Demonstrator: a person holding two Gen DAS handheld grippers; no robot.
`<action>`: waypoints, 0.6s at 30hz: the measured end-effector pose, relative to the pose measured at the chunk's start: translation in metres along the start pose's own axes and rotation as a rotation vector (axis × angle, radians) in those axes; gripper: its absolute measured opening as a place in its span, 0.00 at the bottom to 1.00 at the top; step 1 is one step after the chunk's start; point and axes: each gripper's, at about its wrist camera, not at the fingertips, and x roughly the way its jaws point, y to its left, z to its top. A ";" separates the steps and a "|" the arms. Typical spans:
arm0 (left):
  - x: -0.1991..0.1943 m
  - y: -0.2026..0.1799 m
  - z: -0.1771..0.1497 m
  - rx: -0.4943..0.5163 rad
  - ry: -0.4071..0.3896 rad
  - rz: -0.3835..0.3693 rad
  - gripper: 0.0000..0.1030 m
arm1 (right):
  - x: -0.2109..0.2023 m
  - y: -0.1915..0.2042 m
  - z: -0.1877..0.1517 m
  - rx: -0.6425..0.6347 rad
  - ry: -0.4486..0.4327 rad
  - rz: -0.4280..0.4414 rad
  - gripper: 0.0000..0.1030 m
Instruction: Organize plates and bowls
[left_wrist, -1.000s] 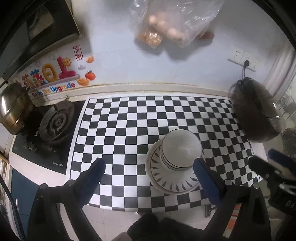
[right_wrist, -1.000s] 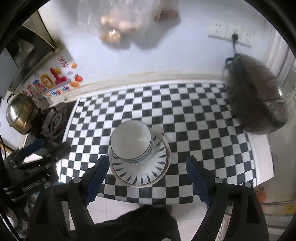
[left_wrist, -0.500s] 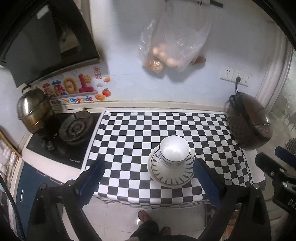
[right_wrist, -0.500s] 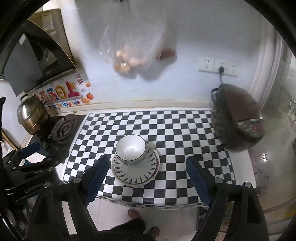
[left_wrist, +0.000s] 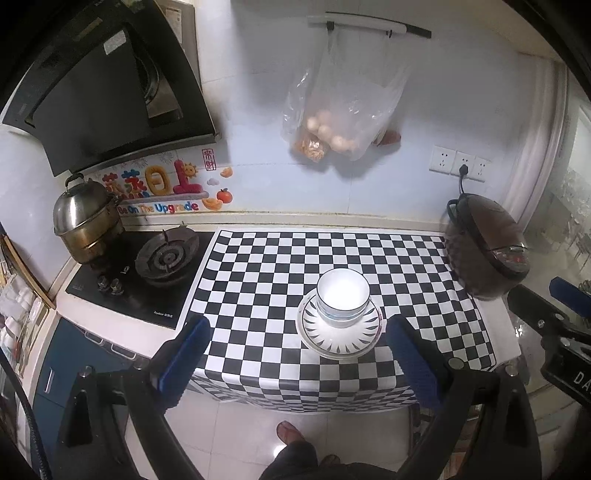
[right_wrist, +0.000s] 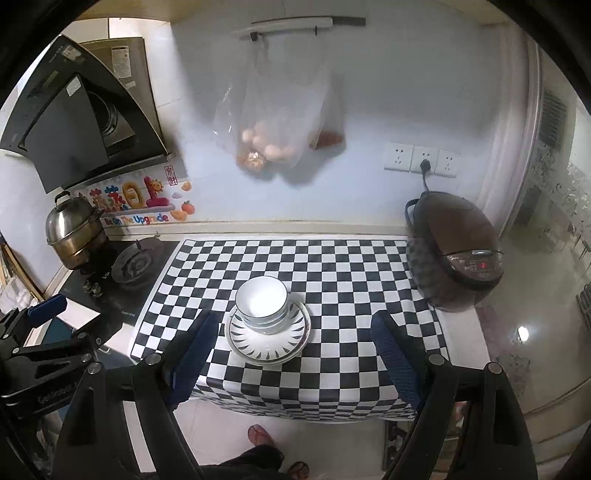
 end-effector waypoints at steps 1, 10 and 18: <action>-0.002 0.000 0.000 0.000 -0.007 0.001 0.95 | -0.002 -0.001 0.000 0.000 -0.003 0.000 0.84; -0.008 -0.002 0.000 -0.008 -0.011 -0.003 0.95 | -0.008 0.000 -0.002 -0.011 -0.003 0.004 0.84; -0.010 -0.007 0.001 -0.004 -0.012 -0.012 0.95 | -0.006 -0.006 -0.004 -0.005 0.007 -0.001 0.84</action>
